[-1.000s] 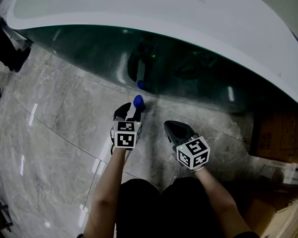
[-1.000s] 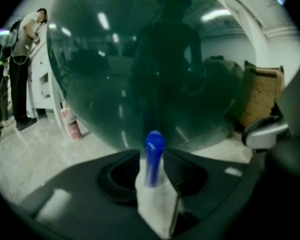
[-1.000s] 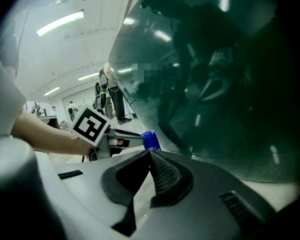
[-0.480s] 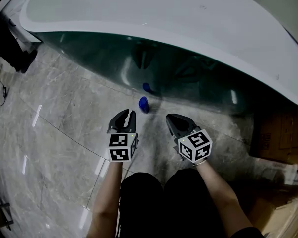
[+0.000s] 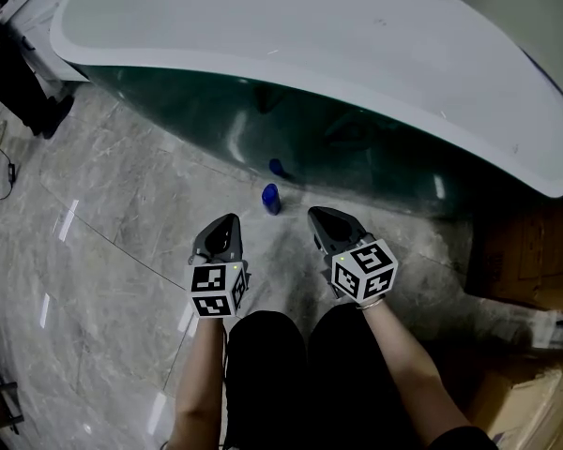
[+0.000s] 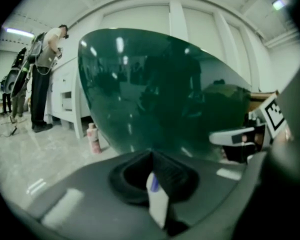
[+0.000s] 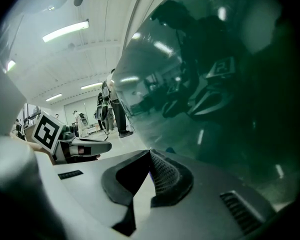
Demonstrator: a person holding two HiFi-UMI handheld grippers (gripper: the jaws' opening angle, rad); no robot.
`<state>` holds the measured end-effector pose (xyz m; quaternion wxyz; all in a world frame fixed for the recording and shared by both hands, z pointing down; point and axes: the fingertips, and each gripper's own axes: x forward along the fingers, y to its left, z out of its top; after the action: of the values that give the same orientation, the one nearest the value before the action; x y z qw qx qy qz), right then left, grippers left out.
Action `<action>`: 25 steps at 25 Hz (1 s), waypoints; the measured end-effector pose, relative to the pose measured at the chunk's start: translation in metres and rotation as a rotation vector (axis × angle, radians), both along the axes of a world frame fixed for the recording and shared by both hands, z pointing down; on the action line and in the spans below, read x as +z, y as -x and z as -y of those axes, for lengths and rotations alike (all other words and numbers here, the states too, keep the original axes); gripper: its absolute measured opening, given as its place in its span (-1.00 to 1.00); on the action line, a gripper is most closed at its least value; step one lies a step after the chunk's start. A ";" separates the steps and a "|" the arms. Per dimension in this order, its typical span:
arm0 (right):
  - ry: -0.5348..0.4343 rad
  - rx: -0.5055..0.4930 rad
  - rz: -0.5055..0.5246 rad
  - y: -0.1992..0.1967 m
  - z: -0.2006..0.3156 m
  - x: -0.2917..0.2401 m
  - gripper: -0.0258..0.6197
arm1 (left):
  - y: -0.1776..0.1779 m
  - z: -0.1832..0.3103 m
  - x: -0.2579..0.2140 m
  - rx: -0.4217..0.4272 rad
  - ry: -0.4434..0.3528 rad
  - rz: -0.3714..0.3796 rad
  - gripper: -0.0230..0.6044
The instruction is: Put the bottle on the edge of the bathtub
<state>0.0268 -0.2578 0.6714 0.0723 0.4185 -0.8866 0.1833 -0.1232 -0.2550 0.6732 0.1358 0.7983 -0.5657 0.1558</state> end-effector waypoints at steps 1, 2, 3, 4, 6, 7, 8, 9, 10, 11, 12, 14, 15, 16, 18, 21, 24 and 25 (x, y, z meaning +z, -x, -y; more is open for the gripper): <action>0.001 0.000 0.001 0.000 -0.001 -0.001 -0.92 | 0.001 -0.002 -0.002 -0.001 -0.002 0.004 -0.90; 0.002 0.001 -0.001 0.001 -0.002 -0.002 -0.92 | 0.001 -0.003 -0.004 -0.001 -0.005 0.006 -0.90; 0.001 0.001 -0.004 0.001 -0.004 -0.003 -0.92 | 0.001 -0.005 -0.007 0.001 -0.009 0.006 -0.90; -0.002 0.001 -0.010 0.002 -0.004 -0.004 -0.92 | 0.001 -0.007 -0.009 0.004 -0.013 0.003 -0.90; -0.010 -0.002 -0.020 0.003 -0.005 -0.005 -0.92 | 0.000 -0.009 -0.012 0.006 -0.022 -0.003 -0.90; -0.014 -0.002 -0.022 0.003 -0.006 -0.006 -0.92 | -0.001 -0.009 -0.013 0.006 -0.025 -0.006 -0.90; -0.017 -0.003 -0.022 0.003 -0.007 -0.006 -0.92 | -0.001 -0.010 -0.014 0.005 -0.027 -0.009 -0.90; -0.019 -0.004 -0.023 0.003 -0.008 -0.007 -0.92 | -0.002 -0.011 -0.014 0.003 -0.027 -0.013 -0.90; -0.021 -0.004 -0.024 0.003 -0.008 -0.007 -0.92 | -0.002 -0.012 -0.014 0.001 -0.026 -0.017 -0.90; -0.022 -0.005 -0.023 0.003 -0.009 -0.007 -0.92 | -0.002 -0.012 -0.014 -0.003 -0.025 -0.020 -0.90; -0.021 -0.006 -0.022 0.004 -0.010 -0.007 -0.92 | -0.001 -0.012 -0.014 -0.008 -0.022 -0.023 -0.90; -0.021 -0.006 -0.021 0.005 -0.010 -0.007 -0.92 | -0.002 -0.012 -0.012 -0.021 -0.017 -0.037 -0.90; -0.023 -0.007 -0.023 0.005 -0.010 -0.006 -0.92 | -0.002 -0.012 -0.011 -0.028 -0.016 -0.046 -0.90; -0.026 -0.009 -0.026 0.007 -0.010 -0.006 -0.92 | -0.003 -0.011 -0.010 -0.034 -0.016 -0.053 -0.90; -0.030 -0.016 -0.029 0.009 -0.009 -0.005 -0.92 | -0.004 -0.008 -0.009 -0.044 -0.021 -0.062 -0.90; -0.031 -0.018 -0.023 0.011 -0.006 -0.004 -0.92 | -0.004 -0.005 -0.008 -0.046 -0.023 -0.065 -0.90; -0.032 -0.021 -0.026 0.013 -0.006 -0.003 -0.92 | -0.002 -0.006 -0.006 -0.048 -0.021 -0.065 -0.90; -0.035 -0.025 -0.029 0.014 -0.006 -0.003 -0.92 | 0.001 -0.006 -0.005 -0.054 -0.021 -0.065 -0.90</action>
<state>0.0129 -0.2517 0.6689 0.0804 0.4115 -0.8935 0.1609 -0.1237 -0.2485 0.6685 0.1498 0.7887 -0.5841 0.1199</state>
